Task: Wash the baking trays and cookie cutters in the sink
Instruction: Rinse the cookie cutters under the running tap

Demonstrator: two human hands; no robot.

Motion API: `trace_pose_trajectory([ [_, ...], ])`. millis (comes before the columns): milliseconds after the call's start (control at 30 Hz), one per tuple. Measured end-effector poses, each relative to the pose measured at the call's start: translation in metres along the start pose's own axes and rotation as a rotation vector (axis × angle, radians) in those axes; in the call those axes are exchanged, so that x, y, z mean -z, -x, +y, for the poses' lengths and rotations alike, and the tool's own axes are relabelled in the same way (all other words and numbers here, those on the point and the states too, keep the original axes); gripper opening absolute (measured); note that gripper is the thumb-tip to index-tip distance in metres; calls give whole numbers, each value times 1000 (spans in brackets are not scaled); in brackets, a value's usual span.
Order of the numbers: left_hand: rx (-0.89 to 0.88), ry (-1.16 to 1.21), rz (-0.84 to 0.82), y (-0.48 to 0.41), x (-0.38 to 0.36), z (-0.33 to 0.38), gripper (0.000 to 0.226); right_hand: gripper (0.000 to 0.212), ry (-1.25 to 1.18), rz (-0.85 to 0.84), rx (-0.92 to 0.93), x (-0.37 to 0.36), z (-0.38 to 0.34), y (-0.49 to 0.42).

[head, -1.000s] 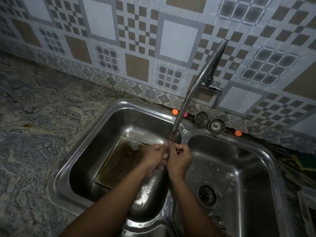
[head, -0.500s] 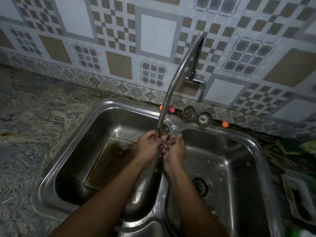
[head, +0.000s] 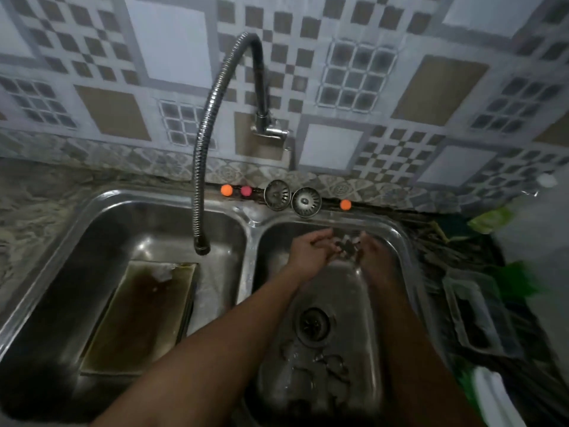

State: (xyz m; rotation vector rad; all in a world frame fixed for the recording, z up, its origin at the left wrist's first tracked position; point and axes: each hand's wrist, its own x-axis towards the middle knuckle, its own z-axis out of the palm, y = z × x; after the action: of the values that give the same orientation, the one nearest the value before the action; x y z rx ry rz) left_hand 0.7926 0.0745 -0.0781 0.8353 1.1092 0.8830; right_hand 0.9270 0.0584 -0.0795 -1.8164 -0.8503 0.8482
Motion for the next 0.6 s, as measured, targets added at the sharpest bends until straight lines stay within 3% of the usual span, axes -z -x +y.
trace_pose_trajectory([
  [200, 217, -140, 101, 6, 16, -59, 17, 21, 162, -88, -118, -2, 74, 17],
  [267, 207, -301, 163, 9, 31, -77, 16, 19, 254, -118, -157, -14, 104, 29],
  [367, 235, -470, 169, 12, 51, -95, 17, 24, 190, -278, -271, -38, 129, 48],
  [433, 284, -540, 174, 14, 63, -110, 5, 19, 193, -366, -278, -52, 144, 55],
  [500, 308, -631, 161, 12, 75, -126, 24, 17, 270, -436, -209, -61, 157, 56],
  [600, 400, -808, 61, 14, 80, -134, 28, 29, 404, -518, -160, -70, 169, 56],
])
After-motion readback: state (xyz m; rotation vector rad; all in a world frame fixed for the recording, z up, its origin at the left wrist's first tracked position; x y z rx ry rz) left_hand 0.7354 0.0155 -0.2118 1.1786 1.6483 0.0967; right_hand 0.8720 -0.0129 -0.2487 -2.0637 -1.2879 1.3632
